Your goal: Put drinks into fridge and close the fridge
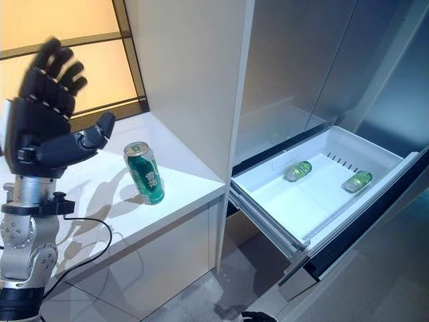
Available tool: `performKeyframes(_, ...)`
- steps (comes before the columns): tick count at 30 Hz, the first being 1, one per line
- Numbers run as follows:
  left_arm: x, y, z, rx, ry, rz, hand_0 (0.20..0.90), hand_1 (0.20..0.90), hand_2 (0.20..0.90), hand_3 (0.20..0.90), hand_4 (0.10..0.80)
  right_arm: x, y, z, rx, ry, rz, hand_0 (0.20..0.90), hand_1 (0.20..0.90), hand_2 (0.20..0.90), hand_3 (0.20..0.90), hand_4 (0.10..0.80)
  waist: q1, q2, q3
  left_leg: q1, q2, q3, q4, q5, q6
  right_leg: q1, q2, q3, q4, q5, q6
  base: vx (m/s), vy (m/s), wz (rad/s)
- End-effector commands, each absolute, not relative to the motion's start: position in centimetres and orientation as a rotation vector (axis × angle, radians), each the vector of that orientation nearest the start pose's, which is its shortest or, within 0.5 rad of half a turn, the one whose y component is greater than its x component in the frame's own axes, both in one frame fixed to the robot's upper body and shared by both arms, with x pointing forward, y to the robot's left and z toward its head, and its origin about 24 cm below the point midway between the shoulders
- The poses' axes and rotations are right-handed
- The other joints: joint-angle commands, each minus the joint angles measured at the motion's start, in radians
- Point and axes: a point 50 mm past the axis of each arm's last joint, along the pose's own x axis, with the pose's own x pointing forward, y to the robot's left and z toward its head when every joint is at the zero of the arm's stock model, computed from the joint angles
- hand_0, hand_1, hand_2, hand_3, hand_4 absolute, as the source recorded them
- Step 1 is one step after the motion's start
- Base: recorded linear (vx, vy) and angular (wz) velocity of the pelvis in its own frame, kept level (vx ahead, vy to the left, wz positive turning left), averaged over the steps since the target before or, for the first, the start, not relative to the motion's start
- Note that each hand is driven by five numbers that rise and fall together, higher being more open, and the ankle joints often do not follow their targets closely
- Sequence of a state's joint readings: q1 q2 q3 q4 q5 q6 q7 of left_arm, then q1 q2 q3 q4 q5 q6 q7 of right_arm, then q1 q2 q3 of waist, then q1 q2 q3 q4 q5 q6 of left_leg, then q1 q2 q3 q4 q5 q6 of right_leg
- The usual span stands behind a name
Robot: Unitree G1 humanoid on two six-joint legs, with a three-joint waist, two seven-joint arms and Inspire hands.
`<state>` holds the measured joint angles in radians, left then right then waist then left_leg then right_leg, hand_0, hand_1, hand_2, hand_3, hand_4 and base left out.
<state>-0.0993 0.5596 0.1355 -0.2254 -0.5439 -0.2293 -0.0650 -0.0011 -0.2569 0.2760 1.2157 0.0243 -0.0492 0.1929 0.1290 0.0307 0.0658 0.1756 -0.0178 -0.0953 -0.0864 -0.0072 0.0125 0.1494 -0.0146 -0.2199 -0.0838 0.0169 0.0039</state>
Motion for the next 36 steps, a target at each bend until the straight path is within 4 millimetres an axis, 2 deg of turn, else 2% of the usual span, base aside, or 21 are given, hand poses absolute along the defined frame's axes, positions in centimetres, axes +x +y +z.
performKeyframes(1, 25.0, 25.5, 20.7, 0.053, -0.645, -0.121, 0.900, 0.900, 0.900, 0.900, 0.800, 9.5, -21.8, -16.1, -0.283, 1.223, 0.308, 0.900, 0.900, 0.900, 0.900, 0.800, -0.015, -0.010, -0.005, -0.030, -0.027, 0.059, 0.014, -0.044, -0.002, -0.007, 0.006, 0.036, 0.108, -0.137, 0.041, 0.000, 0.000, 0.00)
performKeyframes(8, 25.7, 26.6, 19.8, 0.021, -0.539, -0.132, 0.900, 0.900, 0.900, 0.900, 0.800, 9.3, -22.6, -16.0, -0.290, 1.239, 0.297, 0.900, 0.900, 0.900, 0.900, 0.800, -0.026, -0.005, 0.001, -0.021, -0.026, 0.073, 0.017, -0.046, -0.002, -0.002, 0.004, 0.041, 0.109, -0.136, 0.046, 0.000, 0.000, 0.00)
performKeyframes(21, 26.1, 27.6, 19.4, 0.020, -0.457, -0.167, 0.900, 0.900, 0.900, 0.900, 0.800, 9.3, -23.0, -15.8, -0.302, 1.244, 0.296, 0.900, 0.900, 0.900, 0.900, 0.800, -0.038, 0.000, 0.000, -0.014, -0.025, 0.087, 0.017, -0.049, -0.002, 0.001, 0.004, 0.048, 0.106, -0.135, 0.051, 0.000, 0.000, 0.00)
performKeyframes(29, 25.9, 28.1, 21.0, -0.032, -0.574, -0.102, 0.900, 0.900, 0.900, 0.900, 0.800, 9.4, -22.5, -15.9, -0.312, 1.246, 0.297, 0.900, 0.900, 0.900, 0.900, 0.800, -0.044, 0.001, -0.004, -0.014, -0.025, 0.092, 0.016, -0.049, -0.002, 0.000, 0.005, 0.056, 0.103, -0.135, 0.051, 0.000, 0.000, 0.00)
performKeyframes(36, 25.5, 27.5, 21.9, -0.104, -0.671, -0.112, 0.900, 0.900, 0.900, 0.900, 0.800, 9.2, -21.9, -16.1, -0.314, 1.251, 0.301, 0.900, 0.900, 0.900, 0.900, 0.800, -0.046, 0.002, -0.014, -0.014, -0.025, 0.094, 0.015, -0.049, -0.002, -0.002, 0.005, 0.063, 0.101, -0.135, 0.050, 0.000, 0.000, 0.00)
